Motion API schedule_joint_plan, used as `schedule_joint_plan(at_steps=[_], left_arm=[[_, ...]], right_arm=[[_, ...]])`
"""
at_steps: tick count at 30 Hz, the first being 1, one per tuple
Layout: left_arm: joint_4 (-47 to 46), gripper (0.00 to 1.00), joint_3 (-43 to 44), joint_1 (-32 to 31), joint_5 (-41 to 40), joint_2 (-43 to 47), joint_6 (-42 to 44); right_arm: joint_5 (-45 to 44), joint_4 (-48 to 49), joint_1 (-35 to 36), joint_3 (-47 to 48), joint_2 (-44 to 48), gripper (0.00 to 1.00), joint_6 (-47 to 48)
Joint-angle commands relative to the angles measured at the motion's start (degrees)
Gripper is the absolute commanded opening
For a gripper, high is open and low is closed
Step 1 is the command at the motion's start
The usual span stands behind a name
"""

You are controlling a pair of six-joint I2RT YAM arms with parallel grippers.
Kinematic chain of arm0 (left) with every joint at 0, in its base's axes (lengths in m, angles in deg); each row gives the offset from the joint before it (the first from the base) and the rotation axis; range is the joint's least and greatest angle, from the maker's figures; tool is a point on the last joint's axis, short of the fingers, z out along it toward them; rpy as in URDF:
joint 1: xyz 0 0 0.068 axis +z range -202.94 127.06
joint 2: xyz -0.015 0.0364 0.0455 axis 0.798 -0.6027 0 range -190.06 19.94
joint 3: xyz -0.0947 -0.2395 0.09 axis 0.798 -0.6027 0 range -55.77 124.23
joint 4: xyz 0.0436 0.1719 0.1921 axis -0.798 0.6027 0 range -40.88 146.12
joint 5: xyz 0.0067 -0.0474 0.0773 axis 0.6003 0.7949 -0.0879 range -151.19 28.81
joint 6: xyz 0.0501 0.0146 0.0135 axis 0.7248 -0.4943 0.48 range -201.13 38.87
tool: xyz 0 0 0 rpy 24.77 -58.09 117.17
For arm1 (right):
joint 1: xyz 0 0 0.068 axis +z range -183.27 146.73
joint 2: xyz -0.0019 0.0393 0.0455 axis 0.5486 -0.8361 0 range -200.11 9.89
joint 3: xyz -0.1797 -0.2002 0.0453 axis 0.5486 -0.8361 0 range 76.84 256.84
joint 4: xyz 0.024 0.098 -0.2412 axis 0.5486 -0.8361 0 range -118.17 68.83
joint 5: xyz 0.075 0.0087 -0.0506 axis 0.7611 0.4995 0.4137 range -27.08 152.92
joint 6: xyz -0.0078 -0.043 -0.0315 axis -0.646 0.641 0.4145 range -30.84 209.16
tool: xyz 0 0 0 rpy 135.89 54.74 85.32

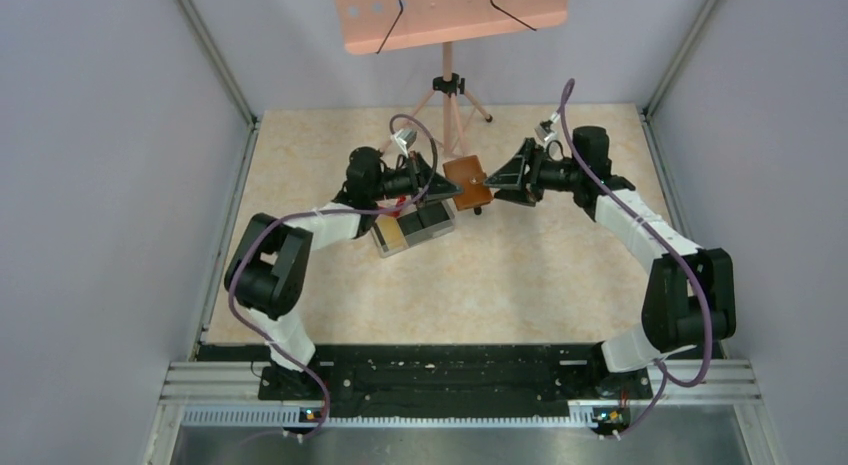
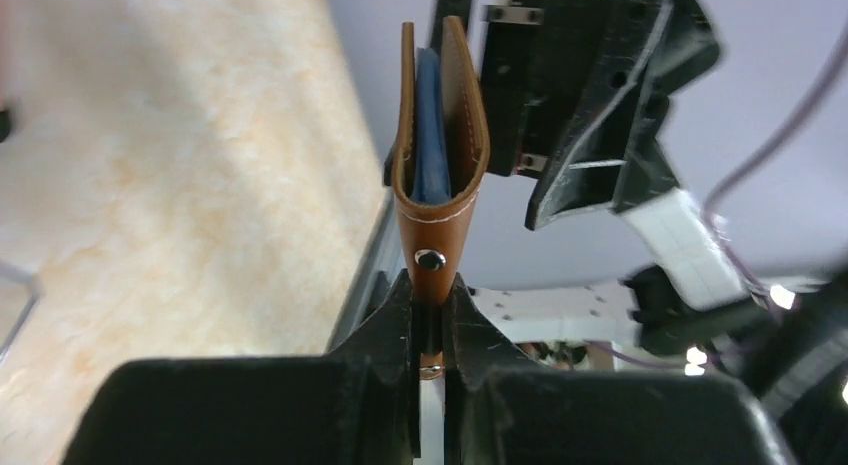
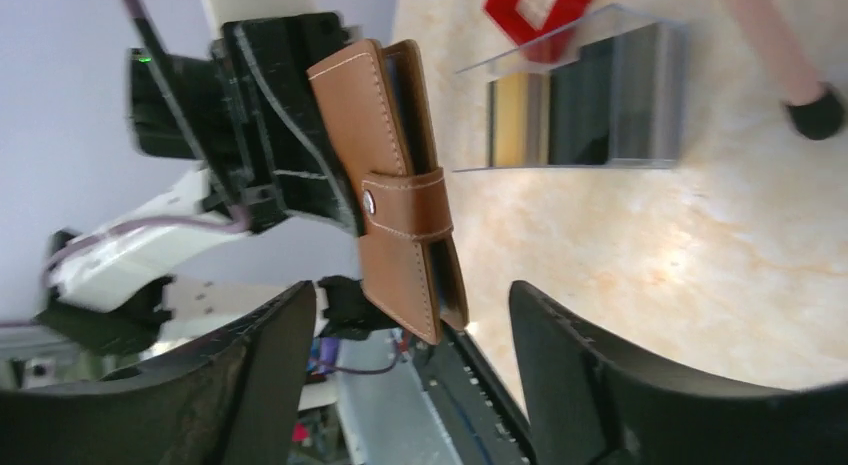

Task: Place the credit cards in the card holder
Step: Open the card holder.

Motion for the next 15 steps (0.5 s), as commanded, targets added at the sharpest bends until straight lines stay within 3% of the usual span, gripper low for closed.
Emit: schedule_joint_plan(at_steps=[1, 2, 6, 15], left_arm=[[41.4, 0.0, 5.2, -1.9, -12.8, 12.1, 27.4], [52.1, 0.0, 7.3, -2.8, -15.9, 12.7, 30.6], [64.7, 0.0, 11.1, -5.5, -20.9, 12.8, 33.7], [73.1, 0.0, 15.5, -9.4, -26.7, 11.8, 33.8]], right_arm=[[-11.6, -17.9, 0.6, 5.7, 2.5, 0.79, 14.5], [-13.6, -20.4, 1.2, 6.5, 2.5, 0.83, 17.2], [-19.9, -27.6, 5.4, 10.0, 1.7, 0.89, 23.0], [-27.6, -32.7, 13.2, 13.6, -2.0, 0.88, 27.7]])
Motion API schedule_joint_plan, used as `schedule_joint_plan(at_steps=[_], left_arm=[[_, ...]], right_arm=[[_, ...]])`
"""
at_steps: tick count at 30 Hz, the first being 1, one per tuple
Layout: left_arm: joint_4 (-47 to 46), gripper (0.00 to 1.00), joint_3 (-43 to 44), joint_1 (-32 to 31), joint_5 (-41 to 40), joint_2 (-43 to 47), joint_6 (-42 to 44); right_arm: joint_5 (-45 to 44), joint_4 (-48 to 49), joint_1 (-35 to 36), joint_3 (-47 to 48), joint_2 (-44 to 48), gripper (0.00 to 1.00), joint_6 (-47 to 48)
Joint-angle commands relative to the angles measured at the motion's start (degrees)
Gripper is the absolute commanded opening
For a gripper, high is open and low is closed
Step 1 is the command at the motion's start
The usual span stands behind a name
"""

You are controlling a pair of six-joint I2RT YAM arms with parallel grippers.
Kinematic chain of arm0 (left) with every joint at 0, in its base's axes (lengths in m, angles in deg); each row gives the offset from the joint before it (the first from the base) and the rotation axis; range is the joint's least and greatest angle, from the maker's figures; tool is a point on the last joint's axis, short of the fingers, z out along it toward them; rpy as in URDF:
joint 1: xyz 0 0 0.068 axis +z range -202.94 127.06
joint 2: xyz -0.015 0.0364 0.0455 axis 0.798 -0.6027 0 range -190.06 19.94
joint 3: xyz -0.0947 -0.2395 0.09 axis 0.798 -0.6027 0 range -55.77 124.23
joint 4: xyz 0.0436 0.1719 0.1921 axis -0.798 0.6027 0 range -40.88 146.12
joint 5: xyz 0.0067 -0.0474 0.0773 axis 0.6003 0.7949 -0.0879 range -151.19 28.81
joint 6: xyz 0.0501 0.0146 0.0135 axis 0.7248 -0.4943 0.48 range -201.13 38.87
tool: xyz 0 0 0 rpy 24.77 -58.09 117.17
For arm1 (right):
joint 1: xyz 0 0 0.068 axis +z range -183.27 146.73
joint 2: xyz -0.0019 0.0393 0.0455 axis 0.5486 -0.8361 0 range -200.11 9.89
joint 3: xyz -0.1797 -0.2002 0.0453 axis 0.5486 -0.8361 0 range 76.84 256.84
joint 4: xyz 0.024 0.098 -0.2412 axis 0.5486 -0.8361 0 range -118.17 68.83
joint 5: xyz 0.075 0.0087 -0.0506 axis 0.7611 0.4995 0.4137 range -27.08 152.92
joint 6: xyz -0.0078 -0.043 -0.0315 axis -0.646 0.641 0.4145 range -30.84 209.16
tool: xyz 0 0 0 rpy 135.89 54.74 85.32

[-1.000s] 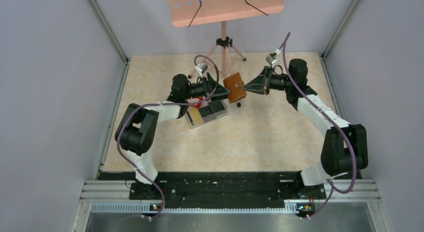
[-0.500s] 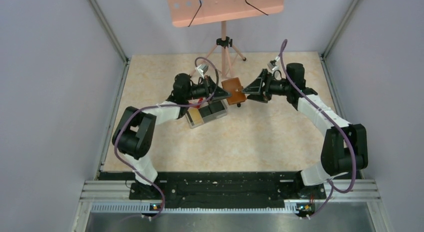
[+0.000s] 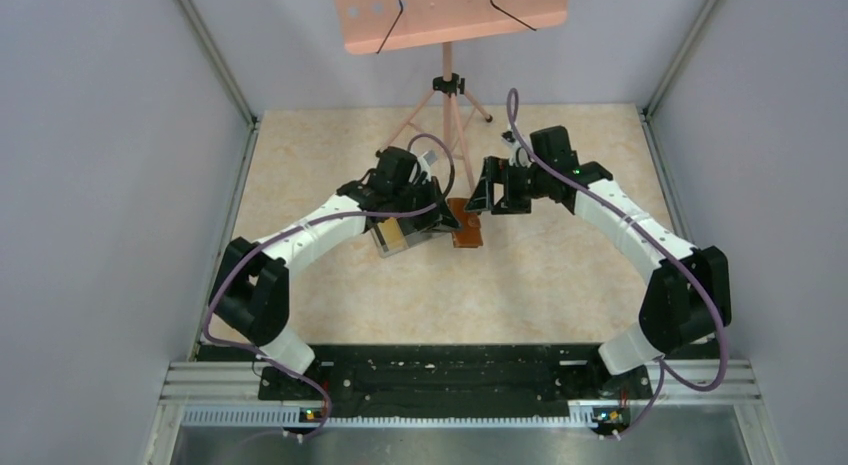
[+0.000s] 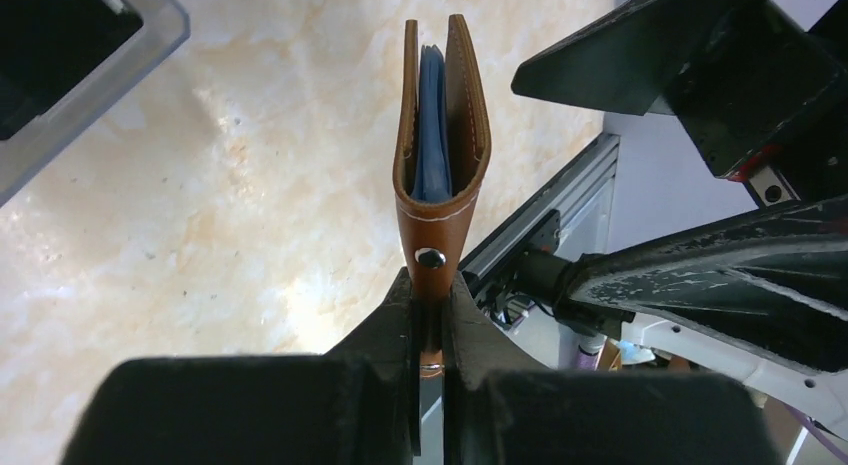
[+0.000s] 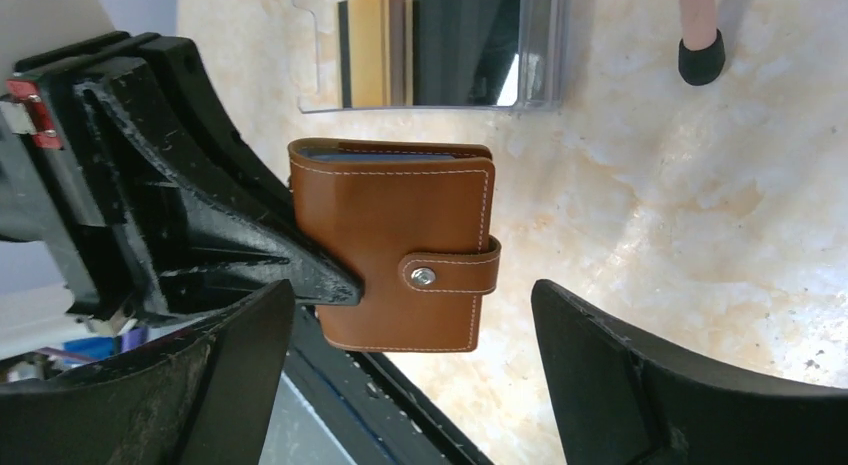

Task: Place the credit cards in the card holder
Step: Open the card holder.

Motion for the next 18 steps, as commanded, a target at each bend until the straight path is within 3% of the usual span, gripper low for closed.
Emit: schedule_joint_plan(at_steps=[1, 12, 15, 18], left_arm=[[5.5, 0.0, 3.9, 0.0, -3.2, 0.6, 2.2], [5.5, 0.0, 4.6, -0.5, -2.6, 1.1, 1.3], [5.6, 0.0, 4.4, -0.6, -2.9, 1.3, 1.4], [6.0, 0.0, 4.2, -0.9, -2.9, 1.3, 1.6]], right_arm=[[-5.8, -4.0, 2.6, 3.4, -2.1, 0.85, 4.4], [-8.0, -5.2, 6.9, 5.0, -7.1, 0.7, 5.8], [-11.2, -6.0, 7.4, 5.5, -7.8, 0.56, 5.6], [-15.6, -6.8, 7.5, 5.7, -7.4, 0.48, 5.7]])
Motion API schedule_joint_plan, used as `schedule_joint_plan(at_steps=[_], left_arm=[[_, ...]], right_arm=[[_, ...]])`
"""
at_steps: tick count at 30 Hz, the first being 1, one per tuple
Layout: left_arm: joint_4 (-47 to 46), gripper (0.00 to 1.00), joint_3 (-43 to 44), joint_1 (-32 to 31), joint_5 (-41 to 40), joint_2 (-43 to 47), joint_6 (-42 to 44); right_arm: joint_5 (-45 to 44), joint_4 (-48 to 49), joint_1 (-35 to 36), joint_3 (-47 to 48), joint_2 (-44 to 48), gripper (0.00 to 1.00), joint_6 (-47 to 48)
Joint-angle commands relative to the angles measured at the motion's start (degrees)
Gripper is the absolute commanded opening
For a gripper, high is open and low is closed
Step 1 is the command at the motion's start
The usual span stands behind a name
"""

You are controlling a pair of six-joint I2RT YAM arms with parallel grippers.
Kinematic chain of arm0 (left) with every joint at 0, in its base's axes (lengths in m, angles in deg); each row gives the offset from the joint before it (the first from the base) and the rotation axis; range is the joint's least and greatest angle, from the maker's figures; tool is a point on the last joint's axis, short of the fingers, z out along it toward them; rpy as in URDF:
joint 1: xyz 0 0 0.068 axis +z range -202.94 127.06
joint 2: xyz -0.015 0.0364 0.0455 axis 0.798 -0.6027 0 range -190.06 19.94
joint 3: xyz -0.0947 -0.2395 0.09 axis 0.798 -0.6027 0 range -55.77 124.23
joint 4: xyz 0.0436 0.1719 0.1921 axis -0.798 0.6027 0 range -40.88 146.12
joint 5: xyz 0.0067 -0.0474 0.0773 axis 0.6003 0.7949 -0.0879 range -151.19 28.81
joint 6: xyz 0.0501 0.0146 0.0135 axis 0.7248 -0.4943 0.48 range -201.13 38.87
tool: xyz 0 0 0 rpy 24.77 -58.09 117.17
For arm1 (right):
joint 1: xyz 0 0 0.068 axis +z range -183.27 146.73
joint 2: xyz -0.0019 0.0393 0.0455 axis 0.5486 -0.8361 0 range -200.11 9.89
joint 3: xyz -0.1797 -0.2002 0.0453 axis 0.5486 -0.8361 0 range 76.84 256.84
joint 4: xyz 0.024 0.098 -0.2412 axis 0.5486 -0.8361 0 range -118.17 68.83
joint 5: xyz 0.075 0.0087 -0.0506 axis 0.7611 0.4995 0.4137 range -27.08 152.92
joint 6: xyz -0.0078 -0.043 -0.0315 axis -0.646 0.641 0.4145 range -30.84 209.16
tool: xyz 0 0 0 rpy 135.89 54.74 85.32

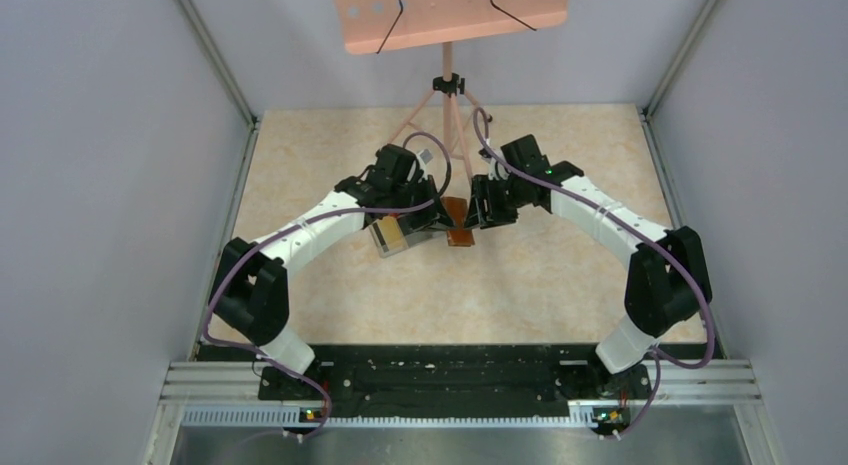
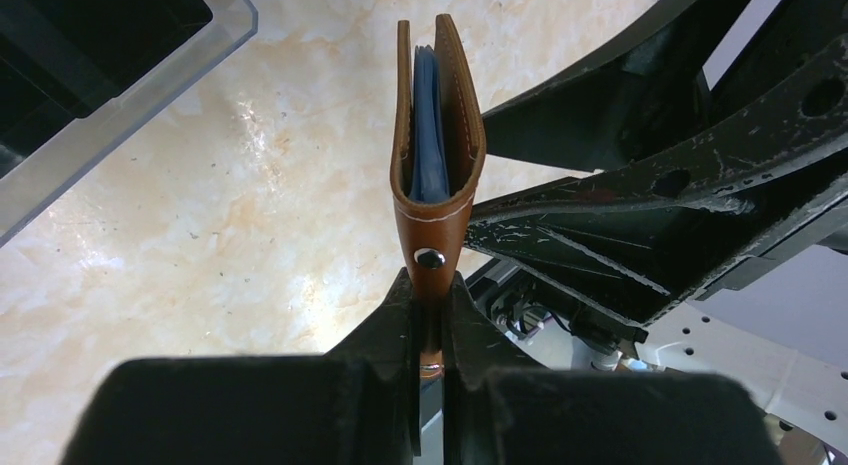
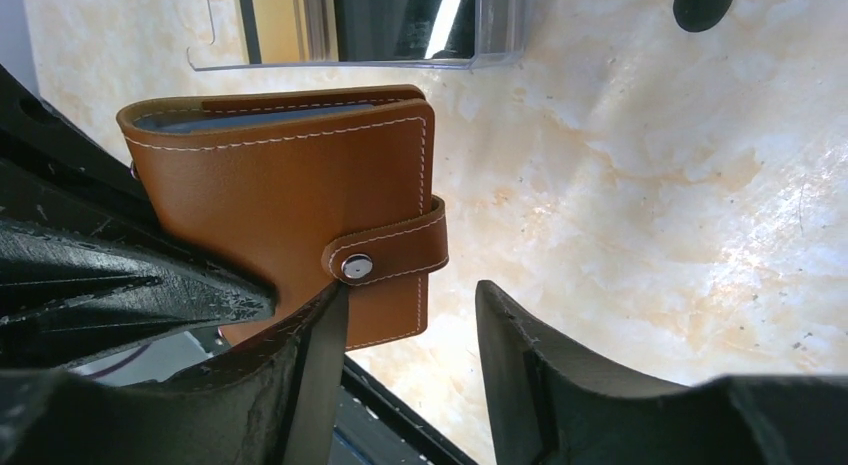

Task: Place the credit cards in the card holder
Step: Open the card holder.

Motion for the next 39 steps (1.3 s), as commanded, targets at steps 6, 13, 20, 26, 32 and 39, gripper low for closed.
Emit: schedule_joint_plan(at_steps=[6, 13, 20, 26, 32, 39], left_arm=[[-0.6, 0.0, 1.0, -1.1, 0.1, 1.9, 0.7], [1.2, 0.0, 1.5, -1.5, -0.4, 0.9, 1.2], [1.9, 0.0, 2.7, -1.8, 0.1, -0.4, 1.5], [2.7, 0.0, 3.0, -1.9, -0.4, -0.3, 1.7], [3.2, 0.0, 3.0, -1.9, -1.4, 0.0, 1.6], [3.1, 0.0, 3.4, -1.9, -2.7, 0.4, 1.8]], right_arm=[[-11.1, -1.8, 0.8, 3.0, 0.6, 0.45, 1.3], [-6.0, -1.1, 0.8, 3.9, 2.5, 0.61, 1.3], [-0.7, 0.8, 1.3, 4.1, 1.2, 0.76, 1.3], [-5.6, -2.4, 1.7, 5.7, -3.4, 0.53, 2.9], [-13.8, -7.4, 2.2, 6.9, -4.0, 0.42, 5.7], [-22.3, -10.8, 2.2, 5.5, -4.0, 0.38, 8.0]])
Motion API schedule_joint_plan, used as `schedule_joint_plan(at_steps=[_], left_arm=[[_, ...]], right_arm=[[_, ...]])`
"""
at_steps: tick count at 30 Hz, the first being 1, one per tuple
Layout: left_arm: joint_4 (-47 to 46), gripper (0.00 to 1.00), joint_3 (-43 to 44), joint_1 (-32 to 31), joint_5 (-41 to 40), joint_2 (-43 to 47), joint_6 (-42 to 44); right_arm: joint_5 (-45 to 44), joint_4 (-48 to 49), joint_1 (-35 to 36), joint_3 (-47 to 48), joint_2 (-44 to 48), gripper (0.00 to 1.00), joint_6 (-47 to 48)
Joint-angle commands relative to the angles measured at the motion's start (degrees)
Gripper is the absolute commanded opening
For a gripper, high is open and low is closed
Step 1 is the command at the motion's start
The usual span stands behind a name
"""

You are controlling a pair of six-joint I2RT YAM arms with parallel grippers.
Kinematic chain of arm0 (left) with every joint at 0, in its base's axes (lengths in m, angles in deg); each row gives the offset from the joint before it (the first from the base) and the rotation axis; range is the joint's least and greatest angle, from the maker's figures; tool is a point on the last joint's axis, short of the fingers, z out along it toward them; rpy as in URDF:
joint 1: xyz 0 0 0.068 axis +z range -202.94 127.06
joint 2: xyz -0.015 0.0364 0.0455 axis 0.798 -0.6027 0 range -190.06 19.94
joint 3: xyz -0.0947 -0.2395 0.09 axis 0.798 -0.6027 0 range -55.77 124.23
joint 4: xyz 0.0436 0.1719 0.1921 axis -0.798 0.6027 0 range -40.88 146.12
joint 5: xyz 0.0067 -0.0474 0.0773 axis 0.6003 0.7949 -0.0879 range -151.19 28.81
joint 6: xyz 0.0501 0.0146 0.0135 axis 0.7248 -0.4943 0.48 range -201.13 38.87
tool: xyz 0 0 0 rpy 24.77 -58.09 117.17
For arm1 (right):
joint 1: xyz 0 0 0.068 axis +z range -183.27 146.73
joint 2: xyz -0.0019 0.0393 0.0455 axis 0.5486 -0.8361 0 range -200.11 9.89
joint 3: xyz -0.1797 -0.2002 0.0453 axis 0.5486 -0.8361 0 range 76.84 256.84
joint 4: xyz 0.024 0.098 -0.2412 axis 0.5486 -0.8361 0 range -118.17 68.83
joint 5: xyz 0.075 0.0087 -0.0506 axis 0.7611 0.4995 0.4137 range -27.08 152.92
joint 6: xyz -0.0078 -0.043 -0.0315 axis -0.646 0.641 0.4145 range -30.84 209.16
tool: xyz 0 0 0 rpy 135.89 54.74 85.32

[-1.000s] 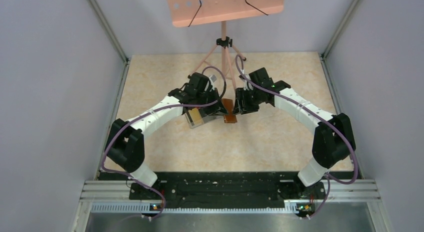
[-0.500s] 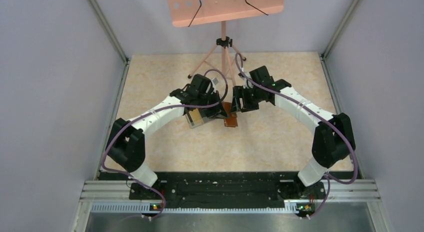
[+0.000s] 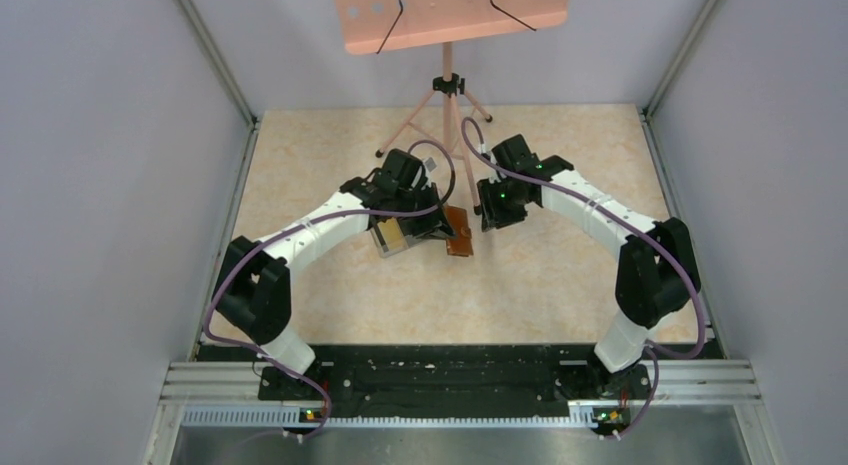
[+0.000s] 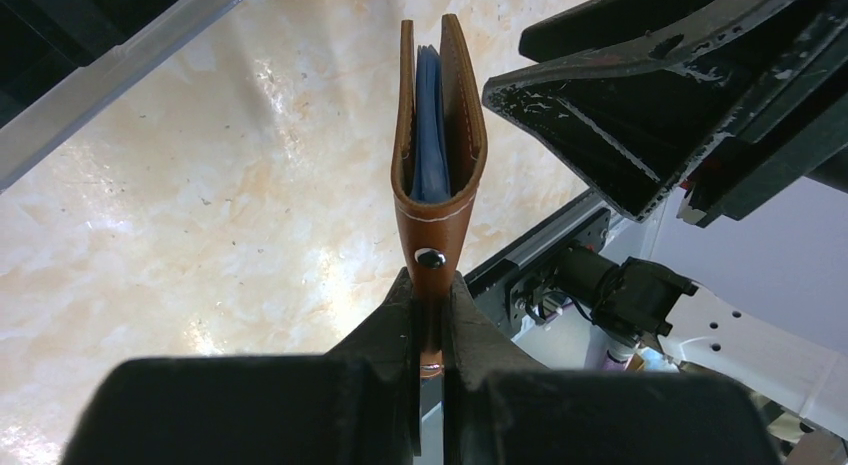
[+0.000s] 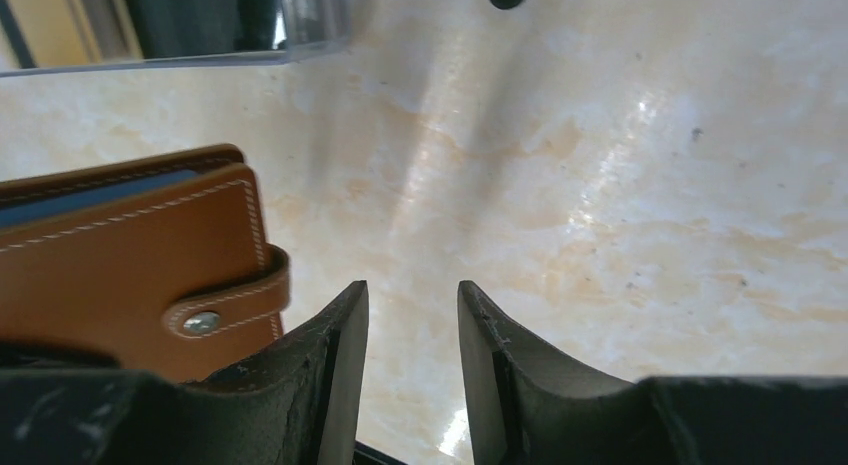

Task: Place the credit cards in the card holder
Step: Open the card holder.

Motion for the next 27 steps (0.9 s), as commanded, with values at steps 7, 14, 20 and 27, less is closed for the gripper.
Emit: schedule_joint_plan(at_steps=[7, 14, 20, 27], left_arm=[[-0.9, 0.0, 3.3, -0.2, -0.5, 0.1, 1.0], [0.0, 0.0, 3.5, -0.2, -0.4, -0.5, 1.2], [0.1, 0.0, 3.8, -0.2, -0.1, -0.6, 1.2], [0.5, 0.0, 4.0, -0.2, -0.4, -0.9, 1.5]], right_arm=[[1.4, -0.4, 0.2, 2.6, 3.0, 0.49, 2.0], [13.0, 4.5, 0.9, 3.8, 4.5, 0.67, -0.7], [13.5, 5.0, 1.0, 3.9, 2.4, 0.64, -0.9], [13.8, 4.4, 2.2, 3.0, 0.8, 0.56, -0.6]])
